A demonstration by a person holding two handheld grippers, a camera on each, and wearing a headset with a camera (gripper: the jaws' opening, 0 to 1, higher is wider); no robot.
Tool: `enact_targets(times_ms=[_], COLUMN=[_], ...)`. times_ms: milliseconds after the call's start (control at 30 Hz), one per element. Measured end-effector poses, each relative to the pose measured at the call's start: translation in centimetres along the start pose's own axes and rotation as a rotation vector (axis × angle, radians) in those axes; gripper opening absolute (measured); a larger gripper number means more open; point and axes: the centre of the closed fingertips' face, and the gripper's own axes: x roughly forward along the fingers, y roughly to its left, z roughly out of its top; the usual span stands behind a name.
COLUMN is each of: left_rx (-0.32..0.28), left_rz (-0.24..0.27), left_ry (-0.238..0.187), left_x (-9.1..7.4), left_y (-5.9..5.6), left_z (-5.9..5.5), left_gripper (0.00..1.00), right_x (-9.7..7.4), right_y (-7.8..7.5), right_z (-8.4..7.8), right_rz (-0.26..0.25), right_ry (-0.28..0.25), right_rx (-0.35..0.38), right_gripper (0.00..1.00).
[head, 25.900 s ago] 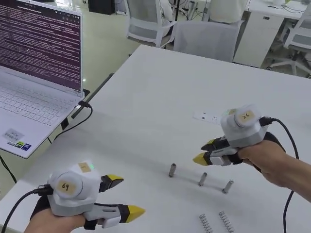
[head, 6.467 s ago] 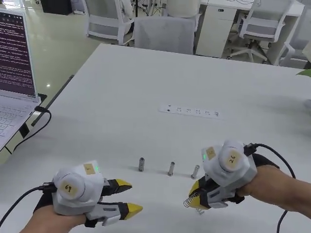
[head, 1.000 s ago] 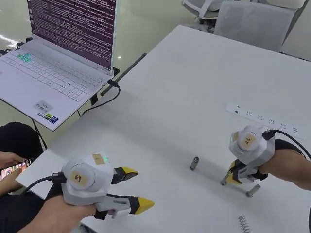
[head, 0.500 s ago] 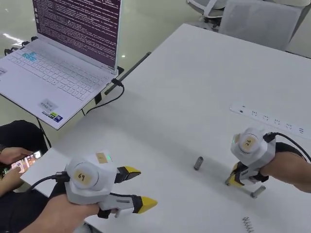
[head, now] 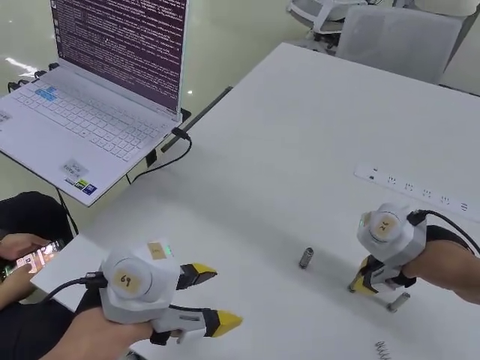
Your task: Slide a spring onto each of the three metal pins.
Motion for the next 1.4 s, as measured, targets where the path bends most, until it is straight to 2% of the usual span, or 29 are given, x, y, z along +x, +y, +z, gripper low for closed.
enact_targets(times_ms=[367, 900, 1100, 1400], left_rx=[0.002, 0.013, 0.019, 0.023], left_rz=[-0.006, -0.018, -0.028, -0.032], left_ry=[0.002, 0.001, 0.008, 0.007], left_x=[0.1, 0.1, 0.2, 0.2], left_y=[-0.1, -0.5, -0.8, -1.0], left_z=[-0.1, 0.0, -0.1, 0.0], left_gripper=[0.45, 0.45, 0.46, 0.46], right_x=[-1.6, -4.3, -5.1, -6.4], right_y=[0.3, 0.2, 0.3, 0.6], right_z=[0.3, 0.4, -0.1, -0.5], right_rz=[-0.008, -0.059, -0.078, -0.093], right_ry=[-0.037, -0.087, -0.101, -0.167], right_rx=[0.041, 0.083, 0.096, 0.18], right_gripper=[0.16, 0.19, 0.2, 0.2])
